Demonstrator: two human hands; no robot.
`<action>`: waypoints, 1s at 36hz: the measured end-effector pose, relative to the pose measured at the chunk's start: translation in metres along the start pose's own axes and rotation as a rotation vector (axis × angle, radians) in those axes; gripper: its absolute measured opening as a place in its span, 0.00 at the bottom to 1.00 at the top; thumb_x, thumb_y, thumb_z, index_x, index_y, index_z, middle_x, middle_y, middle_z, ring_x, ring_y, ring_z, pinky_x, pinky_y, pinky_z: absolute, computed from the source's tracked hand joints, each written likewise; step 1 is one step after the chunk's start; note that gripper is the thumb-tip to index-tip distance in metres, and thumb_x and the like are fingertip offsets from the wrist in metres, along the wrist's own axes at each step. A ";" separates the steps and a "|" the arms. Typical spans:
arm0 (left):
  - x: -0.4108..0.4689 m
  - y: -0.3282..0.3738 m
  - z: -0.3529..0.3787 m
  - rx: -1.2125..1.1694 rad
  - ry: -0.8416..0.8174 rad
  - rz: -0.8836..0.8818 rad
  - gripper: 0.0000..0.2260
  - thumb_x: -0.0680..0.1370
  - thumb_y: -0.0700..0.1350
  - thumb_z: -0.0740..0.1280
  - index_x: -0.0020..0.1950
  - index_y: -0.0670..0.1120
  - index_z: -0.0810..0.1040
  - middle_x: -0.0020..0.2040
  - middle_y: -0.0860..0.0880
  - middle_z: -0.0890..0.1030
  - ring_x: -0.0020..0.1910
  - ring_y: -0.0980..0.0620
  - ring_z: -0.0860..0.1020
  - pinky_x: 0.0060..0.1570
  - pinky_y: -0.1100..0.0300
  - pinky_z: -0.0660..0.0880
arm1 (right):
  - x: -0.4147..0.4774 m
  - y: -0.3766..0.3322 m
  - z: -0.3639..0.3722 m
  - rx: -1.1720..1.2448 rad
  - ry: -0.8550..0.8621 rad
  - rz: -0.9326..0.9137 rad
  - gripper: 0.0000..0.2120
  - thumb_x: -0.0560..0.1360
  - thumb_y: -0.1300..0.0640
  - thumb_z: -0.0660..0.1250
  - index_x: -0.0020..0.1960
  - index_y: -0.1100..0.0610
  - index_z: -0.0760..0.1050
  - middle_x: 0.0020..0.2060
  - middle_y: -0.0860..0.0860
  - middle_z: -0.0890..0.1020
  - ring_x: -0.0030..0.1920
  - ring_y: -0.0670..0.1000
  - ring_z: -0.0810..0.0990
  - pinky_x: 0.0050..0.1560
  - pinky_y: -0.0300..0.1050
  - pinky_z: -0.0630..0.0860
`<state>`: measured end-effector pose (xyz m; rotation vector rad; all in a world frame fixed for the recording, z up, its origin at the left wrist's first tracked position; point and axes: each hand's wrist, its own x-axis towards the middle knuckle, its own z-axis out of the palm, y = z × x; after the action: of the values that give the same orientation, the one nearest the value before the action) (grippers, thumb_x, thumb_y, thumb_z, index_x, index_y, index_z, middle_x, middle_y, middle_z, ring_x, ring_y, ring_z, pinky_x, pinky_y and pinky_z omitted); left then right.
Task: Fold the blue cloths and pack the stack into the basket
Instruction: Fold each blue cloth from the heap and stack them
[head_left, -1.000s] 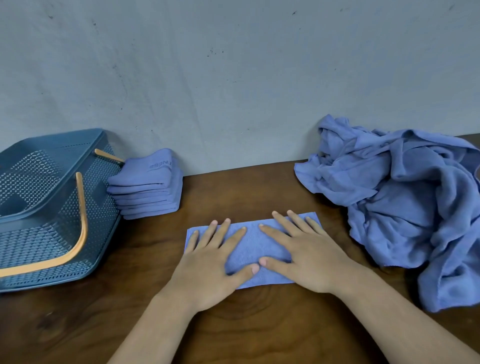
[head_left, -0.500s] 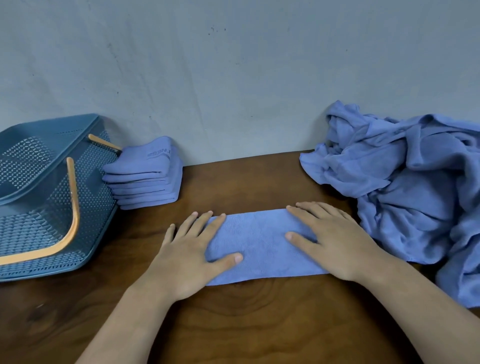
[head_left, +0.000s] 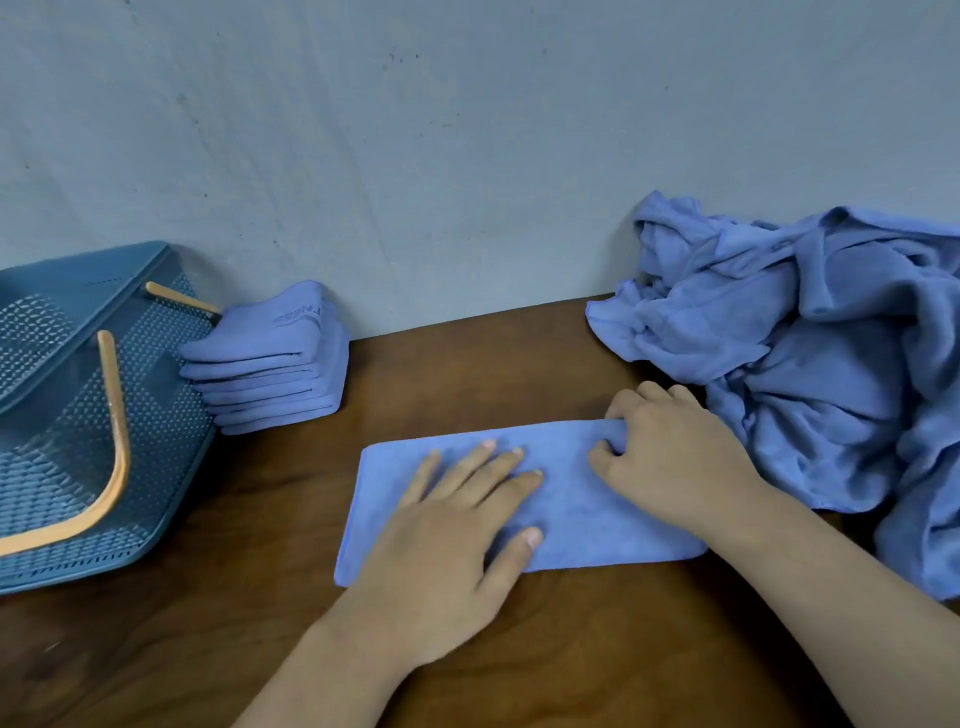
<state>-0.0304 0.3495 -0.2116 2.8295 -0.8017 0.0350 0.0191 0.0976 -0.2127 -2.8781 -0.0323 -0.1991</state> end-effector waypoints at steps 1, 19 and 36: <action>0.000 0.000 0.002 -0.010 -0.040 -0.003 0.26 0.86 0.65 0.45 0.84 0.65 0.55 0.84 0.69 0.48 0.81 0.68 0.37 0.84 0.50 0.43 | 0.001 0.000 -0.001 0.007 -0.005 0.002 0.09 0.76 0.43 0.62 0.50 0.48 0.72 0.45 0.44 0.72 0.50 0.50 0.70 0.48 0.49 0.75; -0.003 0.004 0.003 -0.025 -0.046 -0.016 0.24 0.86 0.65 0.46 0.84 0.69 0.51 0.82 0.72 0.46 0.79 0.71 0.35 0.83 0.55 0.39 | -0.005 0.005 -0.017 0.165 -0.078 0.017 0.12 0.71 0.47 0.65 0.37 0.55 0.71 0.30 0.51 0.76 0.32 0.51 0.74 0.34 0.54 0.76; -0.009 0.003 0.004 -0.010 -0.019 -0.085 0.27 0.83 0.70 0.41 0.83 0.70 0.50 0.80 0.76 0.46 0.78 0.74 0.35 0.83 0.58 0.40 | -0.004 0.023 -0.038 0.914 -0.249 0.266 0.23 0.77 0.45 0.76 0.67 0.34 0.70 0.54 0.53 0.82 0.47 0.55 0.87 0.37 0.46 0.84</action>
<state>-0.0394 0.3509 -0.2153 2.8553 -0.6832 -0.0087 0.0114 0.0660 -0.1823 -1.9508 0.1682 0.1868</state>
